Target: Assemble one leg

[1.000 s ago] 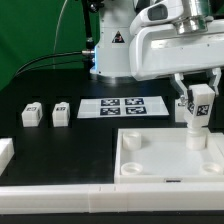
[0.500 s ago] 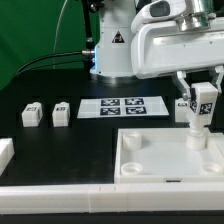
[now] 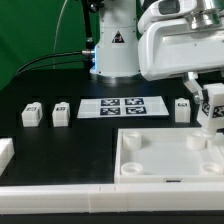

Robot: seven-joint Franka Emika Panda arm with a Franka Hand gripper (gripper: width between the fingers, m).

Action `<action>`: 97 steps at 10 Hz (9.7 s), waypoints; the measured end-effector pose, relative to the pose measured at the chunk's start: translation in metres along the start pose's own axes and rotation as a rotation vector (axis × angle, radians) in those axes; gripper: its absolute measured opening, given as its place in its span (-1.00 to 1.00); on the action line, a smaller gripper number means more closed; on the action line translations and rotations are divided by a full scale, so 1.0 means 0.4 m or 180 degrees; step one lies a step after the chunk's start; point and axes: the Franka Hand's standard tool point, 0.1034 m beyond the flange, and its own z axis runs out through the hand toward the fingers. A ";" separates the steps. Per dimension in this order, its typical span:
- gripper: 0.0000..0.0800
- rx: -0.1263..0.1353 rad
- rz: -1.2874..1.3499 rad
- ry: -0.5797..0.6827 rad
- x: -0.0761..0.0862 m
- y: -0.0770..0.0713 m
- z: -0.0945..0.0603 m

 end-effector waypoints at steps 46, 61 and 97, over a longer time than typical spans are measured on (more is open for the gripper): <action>0.62 -0.0079 -0.0264 0.0215 0.065 0.074 0.110; 0.62 0.0272 -0.0202 -0.1385 0.101 0.071 0.098; 0.12 -0.0859 0.5042 -0.1328 0.043 0.087 0.126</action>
Offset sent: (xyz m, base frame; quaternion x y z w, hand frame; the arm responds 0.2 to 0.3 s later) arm 0.0000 0.0000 0.0000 0.0000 0.0000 0.0000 1.0000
